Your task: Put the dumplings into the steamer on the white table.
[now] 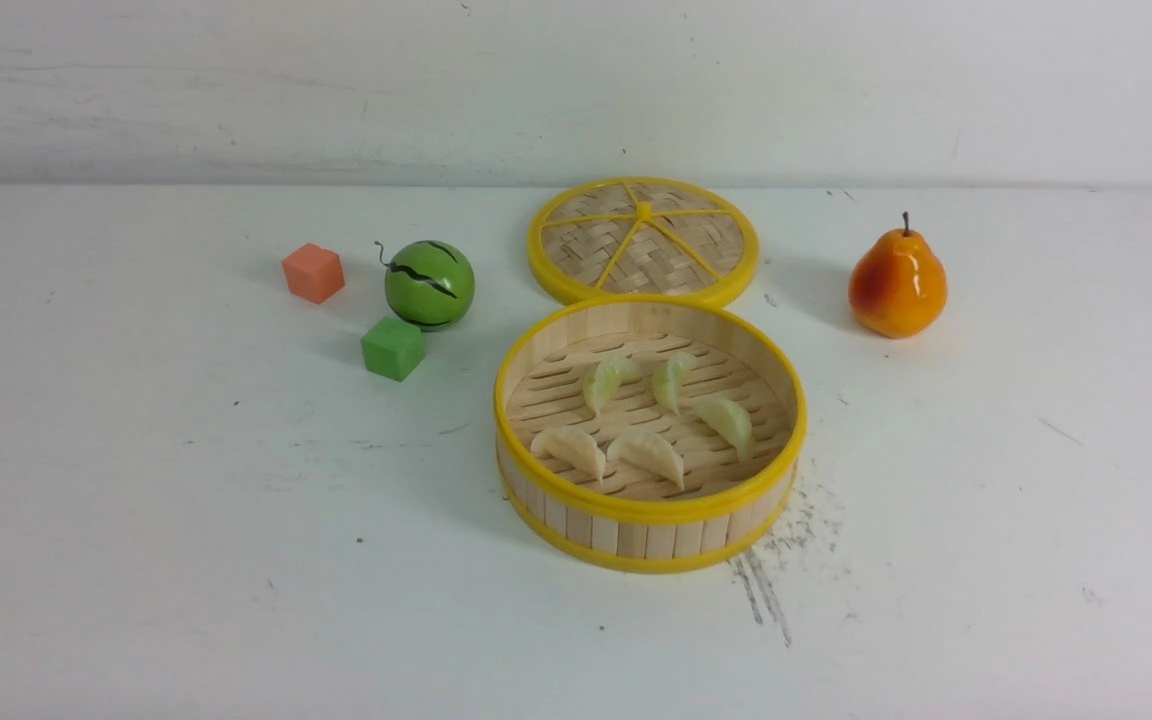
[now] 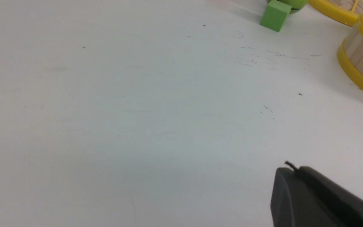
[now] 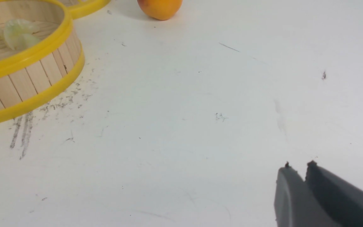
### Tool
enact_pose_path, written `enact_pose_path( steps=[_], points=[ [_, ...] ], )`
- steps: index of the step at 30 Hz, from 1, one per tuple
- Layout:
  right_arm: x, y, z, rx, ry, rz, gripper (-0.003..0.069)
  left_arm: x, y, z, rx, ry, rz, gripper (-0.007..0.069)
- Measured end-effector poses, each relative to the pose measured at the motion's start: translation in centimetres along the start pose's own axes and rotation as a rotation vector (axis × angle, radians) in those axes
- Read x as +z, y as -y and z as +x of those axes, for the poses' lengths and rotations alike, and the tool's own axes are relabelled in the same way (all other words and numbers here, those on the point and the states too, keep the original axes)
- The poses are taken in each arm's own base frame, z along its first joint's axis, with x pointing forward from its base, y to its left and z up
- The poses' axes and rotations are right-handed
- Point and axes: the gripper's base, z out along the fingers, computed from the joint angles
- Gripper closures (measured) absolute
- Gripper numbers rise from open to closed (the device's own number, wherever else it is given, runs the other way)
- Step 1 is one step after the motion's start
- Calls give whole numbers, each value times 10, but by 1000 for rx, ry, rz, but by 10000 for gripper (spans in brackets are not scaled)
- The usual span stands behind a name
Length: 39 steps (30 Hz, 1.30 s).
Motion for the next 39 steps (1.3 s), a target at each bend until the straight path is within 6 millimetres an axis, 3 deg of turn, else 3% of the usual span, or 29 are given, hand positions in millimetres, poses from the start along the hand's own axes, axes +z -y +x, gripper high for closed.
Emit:
enact_pose_path(
  steps=[39],
  points=[
    [0,0,0,0,0,0,544,0,0,0,3,-1,-1,618]
  ],
)
